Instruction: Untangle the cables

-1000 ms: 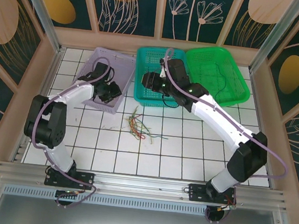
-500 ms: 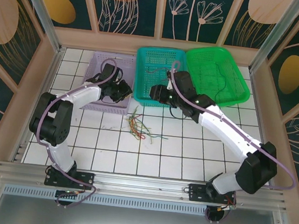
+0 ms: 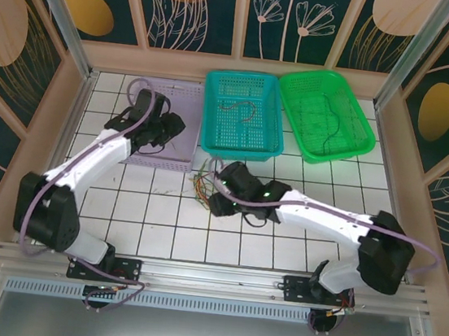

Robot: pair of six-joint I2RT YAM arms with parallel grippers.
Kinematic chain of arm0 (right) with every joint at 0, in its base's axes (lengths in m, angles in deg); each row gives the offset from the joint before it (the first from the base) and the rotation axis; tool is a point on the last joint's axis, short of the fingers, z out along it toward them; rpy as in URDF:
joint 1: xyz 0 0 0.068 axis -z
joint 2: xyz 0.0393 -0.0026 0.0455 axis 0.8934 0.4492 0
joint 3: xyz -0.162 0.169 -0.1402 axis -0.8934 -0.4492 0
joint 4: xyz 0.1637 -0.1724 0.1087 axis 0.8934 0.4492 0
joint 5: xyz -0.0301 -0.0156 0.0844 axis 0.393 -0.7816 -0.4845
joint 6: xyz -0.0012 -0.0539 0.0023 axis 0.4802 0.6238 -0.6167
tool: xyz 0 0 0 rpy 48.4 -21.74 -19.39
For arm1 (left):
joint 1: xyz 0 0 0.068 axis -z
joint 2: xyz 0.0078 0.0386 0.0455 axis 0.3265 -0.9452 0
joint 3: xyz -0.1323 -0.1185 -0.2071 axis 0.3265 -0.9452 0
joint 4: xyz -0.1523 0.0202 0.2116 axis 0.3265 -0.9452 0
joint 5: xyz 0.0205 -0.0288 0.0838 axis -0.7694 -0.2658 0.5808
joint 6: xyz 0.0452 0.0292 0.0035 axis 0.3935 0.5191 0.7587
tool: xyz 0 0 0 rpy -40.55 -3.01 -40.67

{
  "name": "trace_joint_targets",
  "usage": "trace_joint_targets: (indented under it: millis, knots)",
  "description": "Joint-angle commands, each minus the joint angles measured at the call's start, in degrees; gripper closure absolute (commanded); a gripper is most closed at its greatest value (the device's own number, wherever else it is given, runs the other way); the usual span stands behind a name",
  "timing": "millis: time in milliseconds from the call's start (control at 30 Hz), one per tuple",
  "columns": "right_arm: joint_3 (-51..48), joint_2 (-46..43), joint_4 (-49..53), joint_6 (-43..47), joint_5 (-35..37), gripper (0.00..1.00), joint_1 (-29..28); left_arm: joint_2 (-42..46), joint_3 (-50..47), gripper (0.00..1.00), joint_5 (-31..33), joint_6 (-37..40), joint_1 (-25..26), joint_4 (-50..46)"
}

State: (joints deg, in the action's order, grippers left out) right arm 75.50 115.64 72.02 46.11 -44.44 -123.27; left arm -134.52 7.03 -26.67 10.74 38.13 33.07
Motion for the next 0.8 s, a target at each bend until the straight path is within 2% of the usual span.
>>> trace_joint_targets:
  millis: [0,133,233,400,467,533,567,667,767]
  knots:
    - [2.8,5.21,-1.59,4.62,3.65,0.48,-1.38,4.42,-6.4,0.59,-1.67,-0.68,0.09,-4.1]
    - [4.45,11.07,-5.12,5.17,3.88,0.47,-1.46,10.39,-16.49,0.58,-8.82,-7.03,0.76,0.72]
    - [6.71,15.51,-5.82,5.96,6.11,0.47,-1.3,14.57,-21.47,0.58,-9.07,-10.0,1.49,3.06]
    - [11.06,22.01,-5.36,9.16,9.29,0.48,-1.52,17.3,-24.73,0.59,-9.31,-10.71,1.67,3.4]
    - [11.93,24.31,-5.08,10.55,8.62,0.57,-1.49,17.88,-25.12,0.59,-9.16,-10.74,1.67,3.05]
    - [11.47,25.27,-4.83,11.62,8.18,0.82,-1.48,18.39,-25.46,0.58,-9.37,-11.17,1.67,3.1]
    - [10.01,24.55,-5.07,12.35,7.97,0.91,-1.47,18.62,-25.73,0.58,-9.87,-11.72,1.67,3.61]
    - [2.28,16.83,-8.37,15.56,5.1,0.97,-1.51,18.91,-26.81,0.56,-12.15,-14.84,2.21,6.88]
    - [-6.33,6.1,-12.43,17.51,0.58,1.0,-1.19,17.48,-26.88,0.55,-12.82,-18.09,5.6,10.5]
